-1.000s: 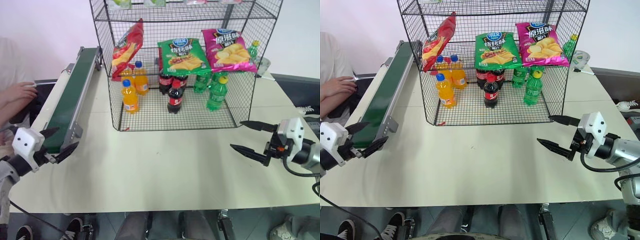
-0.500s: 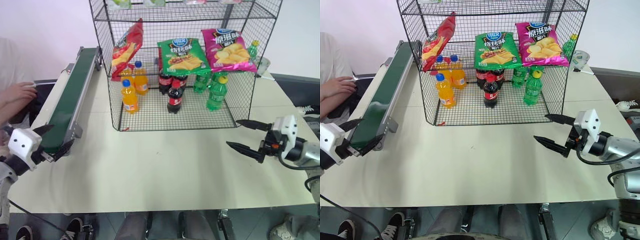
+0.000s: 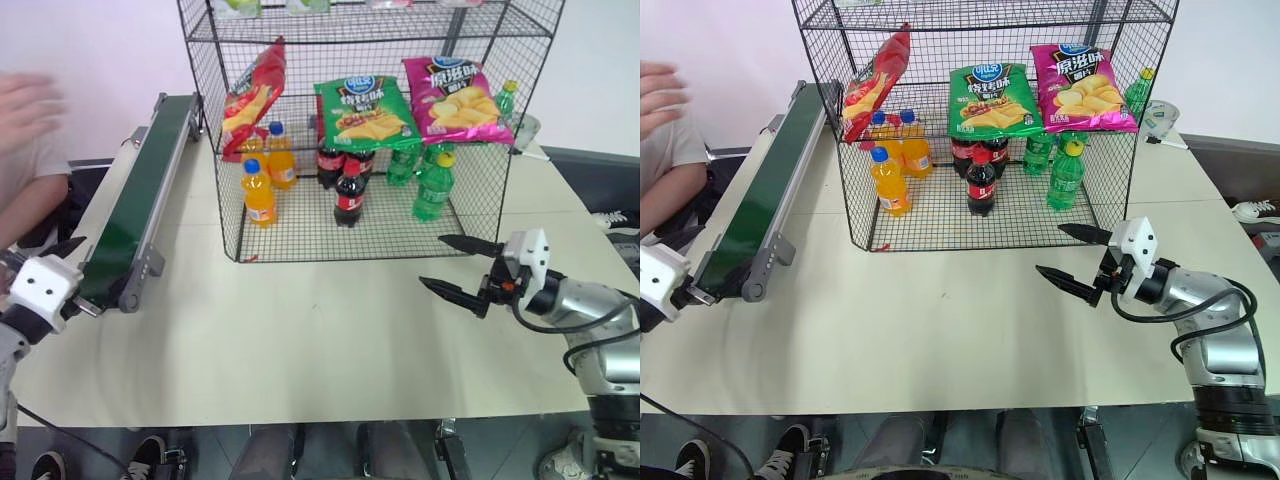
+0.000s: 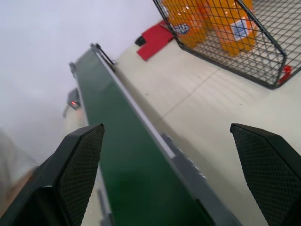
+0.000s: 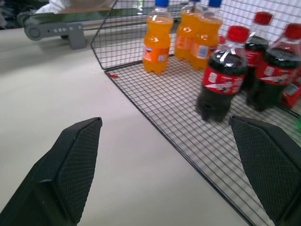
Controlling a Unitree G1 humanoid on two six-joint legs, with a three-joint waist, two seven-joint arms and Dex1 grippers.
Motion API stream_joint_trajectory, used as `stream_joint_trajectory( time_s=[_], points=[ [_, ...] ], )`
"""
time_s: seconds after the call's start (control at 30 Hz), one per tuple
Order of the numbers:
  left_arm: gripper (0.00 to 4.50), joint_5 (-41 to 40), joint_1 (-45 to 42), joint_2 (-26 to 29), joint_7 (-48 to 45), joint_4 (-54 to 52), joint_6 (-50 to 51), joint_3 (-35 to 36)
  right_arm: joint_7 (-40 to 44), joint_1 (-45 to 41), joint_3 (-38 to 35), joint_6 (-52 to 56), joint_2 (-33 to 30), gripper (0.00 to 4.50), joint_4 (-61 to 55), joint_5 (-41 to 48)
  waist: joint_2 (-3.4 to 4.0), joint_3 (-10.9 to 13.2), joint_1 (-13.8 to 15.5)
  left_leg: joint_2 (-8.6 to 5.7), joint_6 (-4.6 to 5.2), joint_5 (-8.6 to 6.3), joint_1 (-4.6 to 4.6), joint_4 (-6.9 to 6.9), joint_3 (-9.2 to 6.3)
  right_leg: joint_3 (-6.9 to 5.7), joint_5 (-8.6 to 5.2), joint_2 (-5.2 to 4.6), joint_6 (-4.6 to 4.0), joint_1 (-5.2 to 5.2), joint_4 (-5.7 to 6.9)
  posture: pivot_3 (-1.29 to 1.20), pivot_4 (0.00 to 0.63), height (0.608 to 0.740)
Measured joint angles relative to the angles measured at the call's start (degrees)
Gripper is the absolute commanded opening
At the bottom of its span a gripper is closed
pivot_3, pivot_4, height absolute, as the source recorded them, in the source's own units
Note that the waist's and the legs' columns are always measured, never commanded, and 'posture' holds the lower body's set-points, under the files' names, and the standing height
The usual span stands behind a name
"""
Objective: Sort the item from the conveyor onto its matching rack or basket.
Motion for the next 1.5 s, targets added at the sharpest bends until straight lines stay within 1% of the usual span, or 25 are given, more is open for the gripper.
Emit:
stream_joint_trajectory(
  time_s=[0.17, 0.33, 0.43, 0.53, 0.67, 0.77, 0.93, 1.17, 1.5],
  points=[
    [4.47, 9.27, 2.05, 3.54, 5.37, 5.66, -11.01, -0.07, 1.02, -0.18, 2.20, -0.01, 1.29, 4.50, -0.96, 0.44, 0.00, 0.00, -0.05, 0.00, 0.00, 0.00, 0.00, -0.04, 0.00, 0.01, 0.00, 0.00, 0.00, -0.02, 0.00, 0.00, 0.150, 0.740],
    [4.47, 20.57, 2.87, 7.16, 15.37, 11.08, -18.67, -1.35, 2.47, -2.05, 7.11, -0.64, 4.29, 4.50, -1.92, 0.03, -0.01, 0.00, -0.04, -0.01, 0.00, -0.01, 0.01, -0.03, 0.00, 0.01, 0.00, 0.02, 0.00, -0.06, 0.01, 0.00, 0.150, 0.740],
    [4.47, 25.56, 4.27, 8.95, 20.59, 13.31, -21.19, -1.98, 2.89, -3.78, 8.55, -0.66, 4.81, 4.50, -1.92, -0.14, -0.01, 0.00, -0.03, -0.02, 0.00, -0.01, 0.01, -0.03, 0.00, 0.01, 0.01, 0.02, 0.01, -0.08, 0.00, 0.00, 0.150, 0.740],
    [4.47, 29.16, 5.42, 9.62, 24.75, 15.51, -21.57, -2.72, 2.90, -4.78, 9.59, -0.67, 4.94, 4.50, -1.79, -0.62, 0.00, 0.00, -0.03, -0.01, 0.00, -0.01, 0.01, -0.04, 0.00, 0.01, 0.01, 0.04, 0.01, -0.14, 0.03, 0.00, 0.150, 0.740],
    [4.47, 35.43, 9.38, 11.21, 32.14, 16.20, -22.93, -4.27, 2.55, -6.30, 10.46, -0.48, 5.45, 4.50, -1.67, -0.64, -0.01, 0.00, -0.04, -0.01, 0.00, -0.01, 0.01, -0.05, 0.00, 0.01, 0.01, 0.04, 0.01, -0.18, 0.04, 0.00, 0.150, 0.740],
    [4.47, 36.64, 11.06, 12.15, 36.36, 16.96, -23.05, -4.25, 2.47, -6.54, 10.59, -0.35, 5.42, 4.50, -1.67, -0.64, -0.01, 0.00, -0.01, -0.01, 0.00, -0.01, 0.01, -0.05, 0.00, 0.01, 0.01, 0.04, 0.02, -0.25, 0.04, 0.00, 0.150, 0.740],
    [4.47, 37.70, 13.72, 12.33, 40.43, 17.09, -23.68, -4.28, 2.68, -6.55, 10.82, 0.70, 5.42, 4.50, -1.67, -0.59, -0.02, -0.01, 0.03, -0.01, 0.00, -0.01, 0.01, -0.05, 0.00, 0.01, 0.01, 0.03, 0.02, -0.25, 0.05, 0.00, 0.150, 0.740],
    [4.47, 37.75, 15.47, 12.33, 42.30, 16.65, -23.62, -4.40, 3.22, -6.88, 10.82, 0.67, 5.41, 4.50, -1.20, -0.61, -0.02, -0.01, -0.03, -0.01, 0.00, -0.01, 0.01, -0.06, 0.01, 0.01, 0.01, 0.03, 0.02, -0.26, 0.05, 0.00, 0.150, 0.740],
    [4.47, 37.76, 15.81, 12.76, 43.53, 16.63, -23.96, -4.77, 2.79, -7.54, 10.99, 1.17, 5.59, 4.50, -1.16, -0.74, -0.02, -0.01, -0.03, -0.01, 0.00, -0.01, 0.01, -0.05, 0.01, 0.01, 0.01, 0.03, 0.02, -0.26, 0.06, 0.00, 0.150, 0.740]
  ],
)
